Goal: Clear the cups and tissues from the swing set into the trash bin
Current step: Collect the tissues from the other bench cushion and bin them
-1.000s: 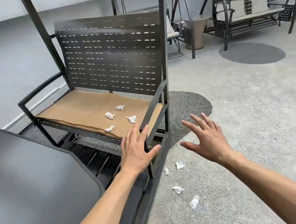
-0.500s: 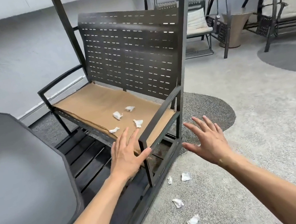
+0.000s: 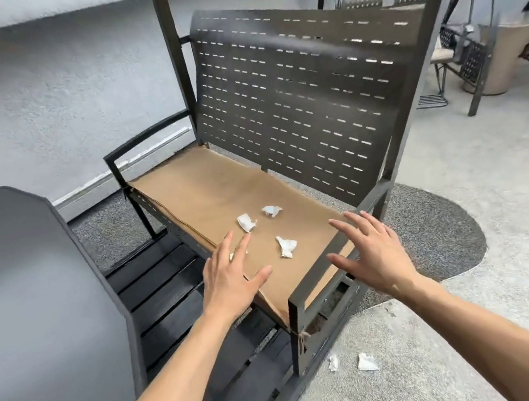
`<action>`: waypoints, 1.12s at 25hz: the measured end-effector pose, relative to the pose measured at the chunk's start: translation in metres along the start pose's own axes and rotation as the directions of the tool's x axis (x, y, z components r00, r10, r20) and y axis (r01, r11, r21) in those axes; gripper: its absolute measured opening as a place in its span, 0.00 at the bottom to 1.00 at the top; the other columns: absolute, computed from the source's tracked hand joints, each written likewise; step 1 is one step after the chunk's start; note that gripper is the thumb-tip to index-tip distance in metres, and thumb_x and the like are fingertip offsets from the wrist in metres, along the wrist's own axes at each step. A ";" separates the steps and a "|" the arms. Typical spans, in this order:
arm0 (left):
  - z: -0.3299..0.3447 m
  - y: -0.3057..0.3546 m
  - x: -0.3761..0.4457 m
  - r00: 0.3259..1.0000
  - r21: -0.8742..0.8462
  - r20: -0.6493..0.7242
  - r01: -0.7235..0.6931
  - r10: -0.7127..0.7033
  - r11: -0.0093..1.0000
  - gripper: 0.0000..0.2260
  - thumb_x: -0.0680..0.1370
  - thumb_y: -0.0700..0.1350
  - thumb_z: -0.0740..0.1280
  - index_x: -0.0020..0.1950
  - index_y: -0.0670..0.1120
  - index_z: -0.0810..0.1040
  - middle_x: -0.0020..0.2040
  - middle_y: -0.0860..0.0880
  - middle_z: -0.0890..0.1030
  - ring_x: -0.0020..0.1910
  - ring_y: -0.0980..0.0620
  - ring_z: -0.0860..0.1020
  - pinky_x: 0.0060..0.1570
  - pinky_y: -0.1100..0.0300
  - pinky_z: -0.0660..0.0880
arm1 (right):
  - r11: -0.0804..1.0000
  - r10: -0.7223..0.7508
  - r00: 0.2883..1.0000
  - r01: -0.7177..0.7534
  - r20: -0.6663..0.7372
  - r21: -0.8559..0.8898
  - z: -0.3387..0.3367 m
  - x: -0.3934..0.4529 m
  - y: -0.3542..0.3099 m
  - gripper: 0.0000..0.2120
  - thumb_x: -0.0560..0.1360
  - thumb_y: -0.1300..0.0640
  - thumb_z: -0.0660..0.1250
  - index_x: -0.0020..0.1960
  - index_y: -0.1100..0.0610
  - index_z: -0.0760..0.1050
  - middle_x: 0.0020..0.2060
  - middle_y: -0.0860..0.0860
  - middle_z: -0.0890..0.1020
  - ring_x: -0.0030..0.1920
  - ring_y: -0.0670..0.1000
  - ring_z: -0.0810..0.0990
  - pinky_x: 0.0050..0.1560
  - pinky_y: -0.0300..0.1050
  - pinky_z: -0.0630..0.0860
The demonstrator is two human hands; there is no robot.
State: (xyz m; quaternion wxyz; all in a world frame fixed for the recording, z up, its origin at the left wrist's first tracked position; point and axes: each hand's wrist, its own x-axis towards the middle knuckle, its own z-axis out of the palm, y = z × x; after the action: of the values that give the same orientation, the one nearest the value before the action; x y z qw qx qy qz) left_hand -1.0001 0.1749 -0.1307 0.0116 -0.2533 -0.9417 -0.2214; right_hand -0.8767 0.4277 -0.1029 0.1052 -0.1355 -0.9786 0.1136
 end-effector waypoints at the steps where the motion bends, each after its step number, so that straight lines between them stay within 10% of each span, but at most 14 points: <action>1: -0.001 -0.007 0.015 1.000 0.002 0.002 0.008 -0.008 1.000 0.34 0.74 0.68 0.59 0.77 0.59 0.53 0.79 0.51 0.49 0.77 0.50 0.50 0.74 0.45 0.51 | 1.000 -0.004 1.000 0.004 -0.003 0.013 0.005 0.019 -0.003 0.33 0.73 0.32 0.59 0.75 0.40 0.56 0.76 0.47 0.58 0.76 0.51 0.52 0.73 0.56 0.55; 28: 0.070 -0.031 0.209 0.888 0.019 -0.118 0.450 -0.445 0.893 0.33 0.73 0.64 0.65 0.76 0.58 0.59 0.77 0.50 0.57 0.74 0.48 0.58 0.72 0.48 0.58 | 0.907 -0.414 0.861 0.362 0.295 0.214 0.120 0.330 0.056 0.29 0.74 0.41 0.65 0.73 0.43 0.61 0.72 0.47 0.67 0.68 0.53 0.69 0.62 0.52 0.70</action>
State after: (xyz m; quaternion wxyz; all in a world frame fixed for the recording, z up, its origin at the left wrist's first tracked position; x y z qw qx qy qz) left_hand -1.1914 0.2788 -0.1786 0.0180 -0.0167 -0.9773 -0.2103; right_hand -1.2026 0.5523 -0.1729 -0.0314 0.0943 -0.9777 0.1852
